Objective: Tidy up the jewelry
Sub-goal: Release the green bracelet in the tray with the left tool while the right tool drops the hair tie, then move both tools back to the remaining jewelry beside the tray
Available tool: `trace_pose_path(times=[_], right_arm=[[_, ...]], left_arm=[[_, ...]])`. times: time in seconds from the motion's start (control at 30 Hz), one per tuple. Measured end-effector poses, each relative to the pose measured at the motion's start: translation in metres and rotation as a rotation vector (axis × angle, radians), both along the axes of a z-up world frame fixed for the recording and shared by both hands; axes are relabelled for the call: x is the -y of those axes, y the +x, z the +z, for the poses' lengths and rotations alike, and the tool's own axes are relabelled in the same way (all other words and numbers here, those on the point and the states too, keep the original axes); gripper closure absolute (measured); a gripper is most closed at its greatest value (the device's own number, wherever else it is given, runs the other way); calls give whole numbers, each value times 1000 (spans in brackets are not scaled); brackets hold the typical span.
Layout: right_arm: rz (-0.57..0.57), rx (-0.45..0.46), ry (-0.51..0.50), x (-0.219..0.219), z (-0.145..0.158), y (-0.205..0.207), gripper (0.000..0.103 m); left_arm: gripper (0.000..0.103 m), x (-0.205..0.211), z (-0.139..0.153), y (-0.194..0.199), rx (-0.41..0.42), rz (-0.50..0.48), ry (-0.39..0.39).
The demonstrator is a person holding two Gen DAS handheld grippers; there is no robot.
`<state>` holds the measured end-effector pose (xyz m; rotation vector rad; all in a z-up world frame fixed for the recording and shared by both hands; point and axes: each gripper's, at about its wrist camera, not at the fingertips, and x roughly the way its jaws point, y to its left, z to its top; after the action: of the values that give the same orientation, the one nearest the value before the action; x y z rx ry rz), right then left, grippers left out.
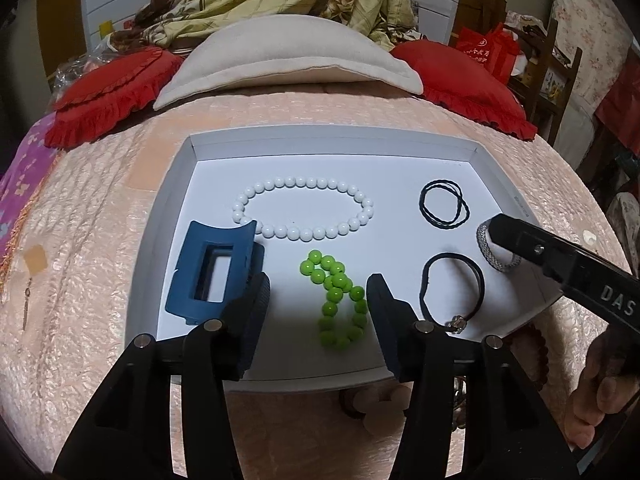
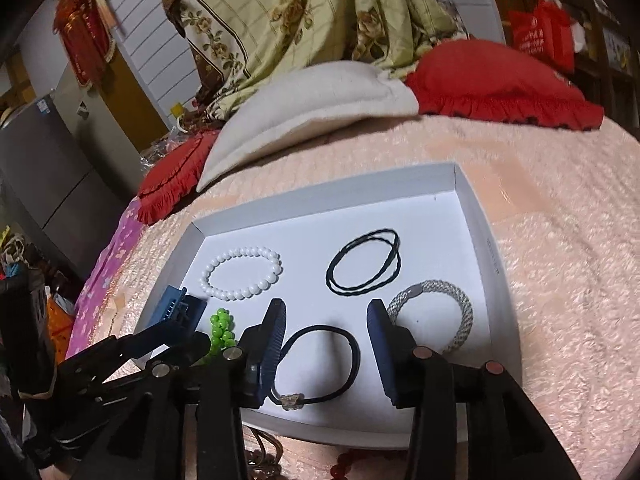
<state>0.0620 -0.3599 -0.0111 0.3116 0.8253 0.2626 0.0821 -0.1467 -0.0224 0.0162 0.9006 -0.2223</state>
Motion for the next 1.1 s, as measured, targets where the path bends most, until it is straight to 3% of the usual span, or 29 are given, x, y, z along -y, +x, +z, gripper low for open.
trace_pose_path(times=[0.33, 0.6, 0.7, 0.87, 1.1], right_arm=[[35, 65, -38, 10, 17, -29, 62], [72, 134, -90, 33, 31, -87, 62], [48, 106, -76, 47, 23, -104, 62], [11, -54, -109, 59, -13, -117, 62], [20, -74, -120, 62, -20, -112, 62]], left_arm=[[53, -14, 12, -15, 36, 3, -4], [53, -33, 29, -63, 74, -58, -40], [53, -23, 22, -82, 58, -125, -28], [53, -3, -8, -82, -6, -157, 46], [53, -3, -18, -62, -38, -96, -25]])
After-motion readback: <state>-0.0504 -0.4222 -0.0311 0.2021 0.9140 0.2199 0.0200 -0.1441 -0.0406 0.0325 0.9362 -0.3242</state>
